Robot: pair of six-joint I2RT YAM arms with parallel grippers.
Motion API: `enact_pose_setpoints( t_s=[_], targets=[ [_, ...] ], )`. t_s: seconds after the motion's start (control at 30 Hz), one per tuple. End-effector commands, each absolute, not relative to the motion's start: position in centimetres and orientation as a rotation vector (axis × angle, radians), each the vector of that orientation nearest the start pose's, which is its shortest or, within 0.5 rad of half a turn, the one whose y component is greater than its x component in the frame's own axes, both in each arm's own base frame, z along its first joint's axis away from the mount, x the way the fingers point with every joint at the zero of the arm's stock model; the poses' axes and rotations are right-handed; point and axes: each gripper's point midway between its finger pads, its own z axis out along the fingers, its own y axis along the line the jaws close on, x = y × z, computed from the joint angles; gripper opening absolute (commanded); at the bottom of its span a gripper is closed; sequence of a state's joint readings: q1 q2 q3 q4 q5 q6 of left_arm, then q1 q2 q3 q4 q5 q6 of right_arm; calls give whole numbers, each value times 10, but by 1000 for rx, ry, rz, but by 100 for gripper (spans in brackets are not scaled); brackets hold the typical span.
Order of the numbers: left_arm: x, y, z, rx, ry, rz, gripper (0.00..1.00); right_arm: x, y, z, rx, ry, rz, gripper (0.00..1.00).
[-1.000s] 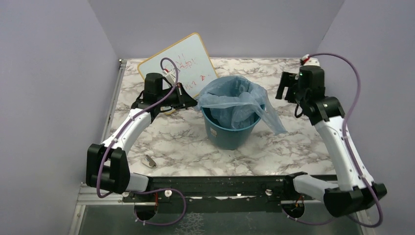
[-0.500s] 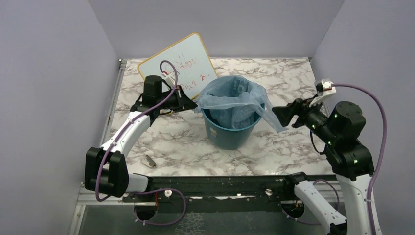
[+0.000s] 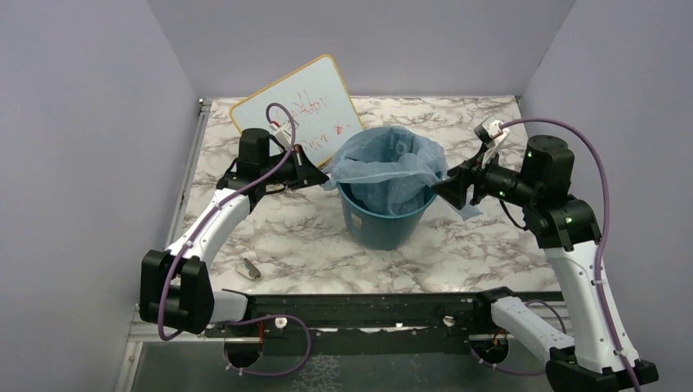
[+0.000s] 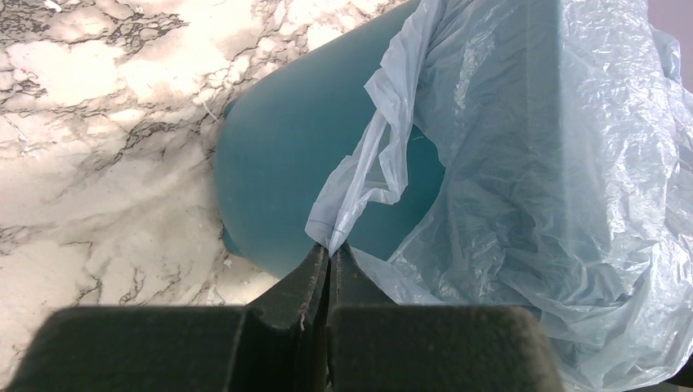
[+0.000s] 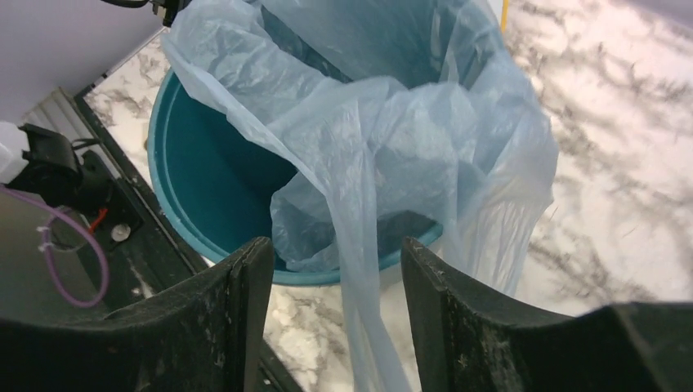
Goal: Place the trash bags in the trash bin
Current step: Place the trash bag in the trash bin.
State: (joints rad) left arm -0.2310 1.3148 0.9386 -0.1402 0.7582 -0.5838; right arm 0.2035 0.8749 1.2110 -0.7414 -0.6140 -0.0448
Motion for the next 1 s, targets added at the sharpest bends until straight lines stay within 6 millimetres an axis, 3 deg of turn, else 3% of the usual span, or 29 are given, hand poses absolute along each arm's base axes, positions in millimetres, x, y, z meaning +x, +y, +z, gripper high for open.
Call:
enact_pose_setpoints(
  t_s=[0.0,0.3,0.57,0.7,0.87,0.97],
  targets=[
    [302,-212,217,138,2162,-1274,0,227,154,353,-841,1699,649,61],
    [303,-212,215,144,2177,-1265,0,242,162,353,-1024,1564,575,54],
    [306,-212,219,143,2170,-1266,0,246,172,354,-1111,1500,559,52],
    [307,-213,222,147,2163,-1268,0,253,179,359,-1115,1492,540,46],
    [308,-213,224,147,2158,-1262,0,252,194,354,-1174,1483,531,32],
    [308,-213,225,148,2158,-1267,0,244,199,351,-1213,1466,535,12]
  ],
)
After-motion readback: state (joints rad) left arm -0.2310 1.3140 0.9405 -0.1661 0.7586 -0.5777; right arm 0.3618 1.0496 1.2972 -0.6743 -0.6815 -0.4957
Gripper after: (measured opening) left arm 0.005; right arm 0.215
